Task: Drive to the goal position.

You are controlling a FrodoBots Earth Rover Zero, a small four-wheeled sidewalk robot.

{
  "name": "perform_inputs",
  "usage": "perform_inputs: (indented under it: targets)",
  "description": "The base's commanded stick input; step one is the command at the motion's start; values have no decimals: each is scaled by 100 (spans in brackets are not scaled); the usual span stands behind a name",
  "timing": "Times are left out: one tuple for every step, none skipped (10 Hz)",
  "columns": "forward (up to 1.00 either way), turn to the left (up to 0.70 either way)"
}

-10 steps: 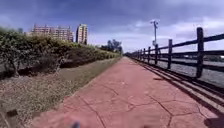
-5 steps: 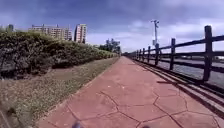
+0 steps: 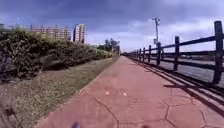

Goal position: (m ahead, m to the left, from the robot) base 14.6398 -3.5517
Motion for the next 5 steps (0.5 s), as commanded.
perform_inputs:
  targets:
    - [70, 0]
    - [70, 0]
    - [70, 0]
    - [70, 0]
    - [70, 0]
